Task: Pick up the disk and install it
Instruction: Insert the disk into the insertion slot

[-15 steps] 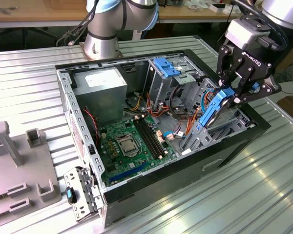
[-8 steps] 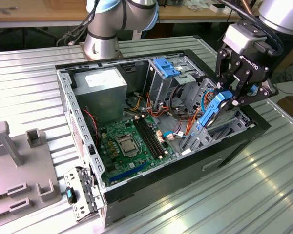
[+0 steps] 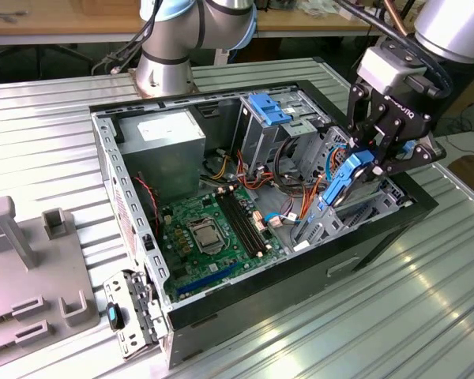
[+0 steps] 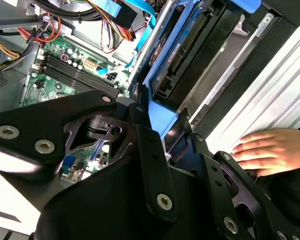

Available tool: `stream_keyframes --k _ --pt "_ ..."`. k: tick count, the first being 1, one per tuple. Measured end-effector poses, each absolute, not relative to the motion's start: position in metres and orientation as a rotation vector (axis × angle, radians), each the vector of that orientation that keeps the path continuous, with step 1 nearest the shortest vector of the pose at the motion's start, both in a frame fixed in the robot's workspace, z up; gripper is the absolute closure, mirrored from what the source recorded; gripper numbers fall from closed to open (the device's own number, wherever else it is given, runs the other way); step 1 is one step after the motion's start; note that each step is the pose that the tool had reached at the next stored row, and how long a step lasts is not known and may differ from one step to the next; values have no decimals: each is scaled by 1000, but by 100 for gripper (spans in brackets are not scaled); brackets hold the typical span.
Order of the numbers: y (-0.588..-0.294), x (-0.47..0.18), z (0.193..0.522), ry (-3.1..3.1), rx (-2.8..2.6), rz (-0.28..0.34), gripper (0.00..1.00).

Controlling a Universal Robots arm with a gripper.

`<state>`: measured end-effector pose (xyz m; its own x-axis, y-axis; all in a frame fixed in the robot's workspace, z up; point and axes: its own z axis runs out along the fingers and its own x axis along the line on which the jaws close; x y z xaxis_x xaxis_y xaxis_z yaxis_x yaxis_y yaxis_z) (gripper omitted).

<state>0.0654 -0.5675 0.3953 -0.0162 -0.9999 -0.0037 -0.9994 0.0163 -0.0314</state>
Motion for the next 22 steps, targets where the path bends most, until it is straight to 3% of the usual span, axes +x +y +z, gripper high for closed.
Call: stream_keyframes --k 22 --pt "-568 66 378 2222 -2186 -30 63"
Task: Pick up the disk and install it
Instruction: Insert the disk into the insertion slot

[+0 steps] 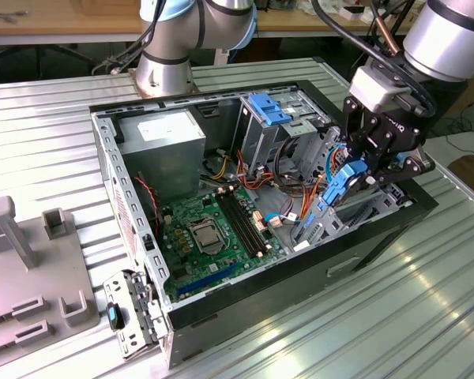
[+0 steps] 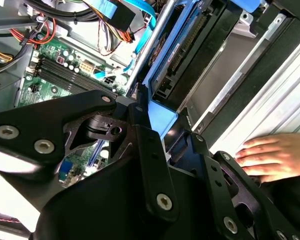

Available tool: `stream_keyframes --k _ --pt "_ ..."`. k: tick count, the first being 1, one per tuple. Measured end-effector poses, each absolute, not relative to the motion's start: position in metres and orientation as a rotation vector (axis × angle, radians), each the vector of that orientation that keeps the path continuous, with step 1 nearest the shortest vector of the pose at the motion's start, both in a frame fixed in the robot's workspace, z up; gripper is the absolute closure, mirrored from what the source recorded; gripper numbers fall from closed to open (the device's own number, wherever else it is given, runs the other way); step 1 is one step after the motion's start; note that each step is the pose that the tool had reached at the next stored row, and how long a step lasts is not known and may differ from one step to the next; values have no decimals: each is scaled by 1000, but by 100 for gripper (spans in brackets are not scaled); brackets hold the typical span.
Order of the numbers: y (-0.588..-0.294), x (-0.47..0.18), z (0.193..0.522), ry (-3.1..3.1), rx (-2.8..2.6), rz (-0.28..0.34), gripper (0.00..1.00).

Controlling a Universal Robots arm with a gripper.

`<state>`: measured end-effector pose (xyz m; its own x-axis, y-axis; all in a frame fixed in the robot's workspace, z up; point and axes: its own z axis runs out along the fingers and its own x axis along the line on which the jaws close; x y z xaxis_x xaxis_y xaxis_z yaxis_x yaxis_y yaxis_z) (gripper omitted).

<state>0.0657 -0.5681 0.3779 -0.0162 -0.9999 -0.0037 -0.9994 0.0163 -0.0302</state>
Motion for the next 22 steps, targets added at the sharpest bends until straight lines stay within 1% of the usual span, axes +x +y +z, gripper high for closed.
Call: stream_keyframes --k 22 --pt "-568 66 361 2223 -2187 -29 63"
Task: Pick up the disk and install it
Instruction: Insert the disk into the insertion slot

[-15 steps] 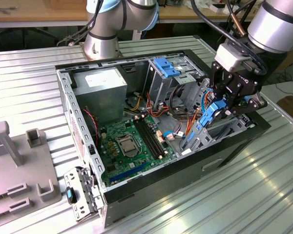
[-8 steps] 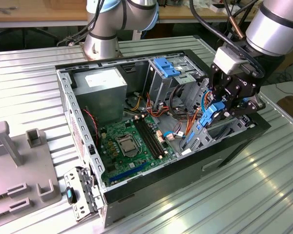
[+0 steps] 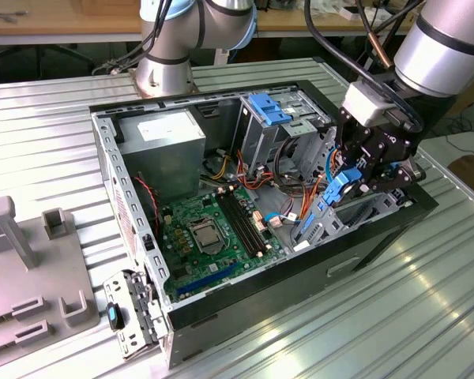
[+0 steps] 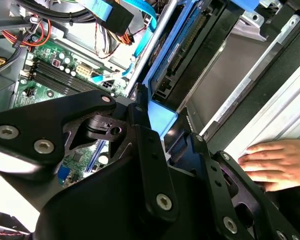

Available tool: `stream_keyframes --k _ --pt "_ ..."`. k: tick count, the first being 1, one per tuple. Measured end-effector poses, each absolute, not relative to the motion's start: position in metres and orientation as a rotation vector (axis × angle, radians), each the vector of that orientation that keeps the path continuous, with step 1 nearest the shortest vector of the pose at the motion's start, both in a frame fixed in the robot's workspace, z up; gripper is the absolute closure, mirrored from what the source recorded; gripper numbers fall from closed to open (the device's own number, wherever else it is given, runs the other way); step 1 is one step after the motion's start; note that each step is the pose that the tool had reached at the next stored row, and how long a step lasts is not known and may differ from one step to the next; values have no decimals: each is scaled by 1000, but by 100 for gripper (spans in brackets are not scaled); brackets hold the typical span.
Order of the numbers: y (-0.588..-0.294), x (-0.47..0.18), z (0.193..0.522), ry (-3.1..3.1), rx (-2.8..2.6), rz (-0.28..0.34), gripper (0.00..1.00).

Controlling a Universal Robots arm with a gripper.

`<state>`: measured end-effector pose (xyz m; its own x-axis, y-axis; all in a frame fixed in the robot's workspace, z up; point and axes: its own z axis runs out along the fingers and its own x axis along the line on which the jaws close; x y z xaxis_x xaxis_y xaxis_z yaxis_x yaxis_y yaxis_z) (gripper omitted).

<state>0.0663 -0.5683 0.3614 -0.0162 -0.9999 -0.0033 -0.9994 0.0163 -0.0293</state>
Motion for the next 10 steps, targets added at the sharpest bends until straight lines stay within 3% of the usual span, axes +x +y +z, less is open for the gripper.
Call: stream_keyframes --k 7,10 --pt "-568 66 361 2223 -2187 -30 63" --pt "-568 66 361 2223 -2188 -30 56"
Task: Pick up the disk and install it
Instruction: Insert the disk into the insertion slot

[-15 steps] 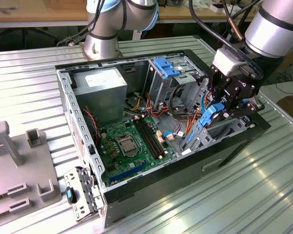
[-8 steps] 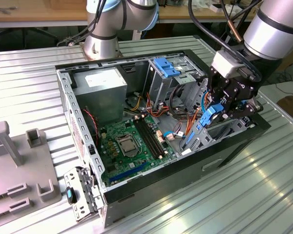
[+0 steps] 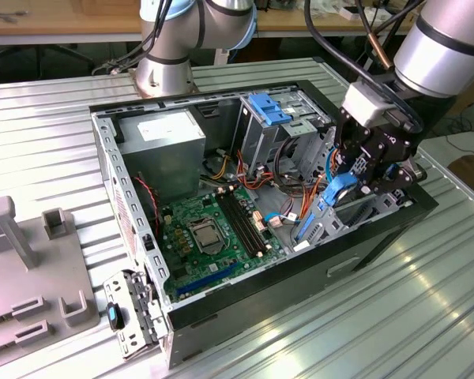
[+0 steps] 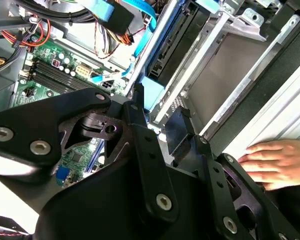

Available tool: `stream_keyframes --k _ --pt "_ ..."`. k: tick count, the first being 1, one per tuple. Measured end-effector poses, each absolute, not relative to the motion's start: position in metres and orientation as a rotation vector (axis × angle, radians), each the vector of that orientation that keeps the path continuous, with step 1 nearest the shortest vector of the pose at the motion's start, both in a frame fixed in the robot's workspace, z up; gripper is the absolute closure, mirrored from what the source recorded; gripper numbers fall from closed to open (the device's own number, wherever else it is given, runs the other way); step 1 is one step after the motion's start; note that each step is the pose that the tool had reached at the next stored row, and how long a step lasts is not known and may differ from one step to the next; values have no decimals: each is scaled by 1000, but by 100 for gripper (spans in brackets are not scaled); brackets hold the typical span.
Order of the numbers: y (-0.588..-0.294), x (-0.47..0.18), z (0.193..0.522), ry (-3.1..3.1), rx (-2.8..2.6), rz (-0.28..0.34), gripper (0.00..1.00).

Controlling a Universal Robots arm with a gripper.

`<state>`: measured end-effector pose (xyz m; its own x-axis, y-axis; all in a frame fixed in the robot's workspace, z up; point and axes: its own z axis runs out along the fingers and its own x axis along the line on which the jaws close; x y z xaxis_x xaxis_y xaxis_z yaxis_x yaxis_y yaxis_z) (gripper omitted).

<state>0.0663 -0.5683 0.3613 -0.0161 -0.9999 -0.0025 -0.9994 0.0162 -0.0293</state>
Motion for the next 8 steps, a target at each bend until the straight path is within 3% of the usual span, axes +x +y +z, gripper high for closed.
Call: stream_keyframes --k 4,5,8 --pt "-568 66 361 2224 -2188 -31 57" --pt "-568 67 361 2224 -2188 -31 64" --pt "-568 73 361 2224 -2188 -31 70"
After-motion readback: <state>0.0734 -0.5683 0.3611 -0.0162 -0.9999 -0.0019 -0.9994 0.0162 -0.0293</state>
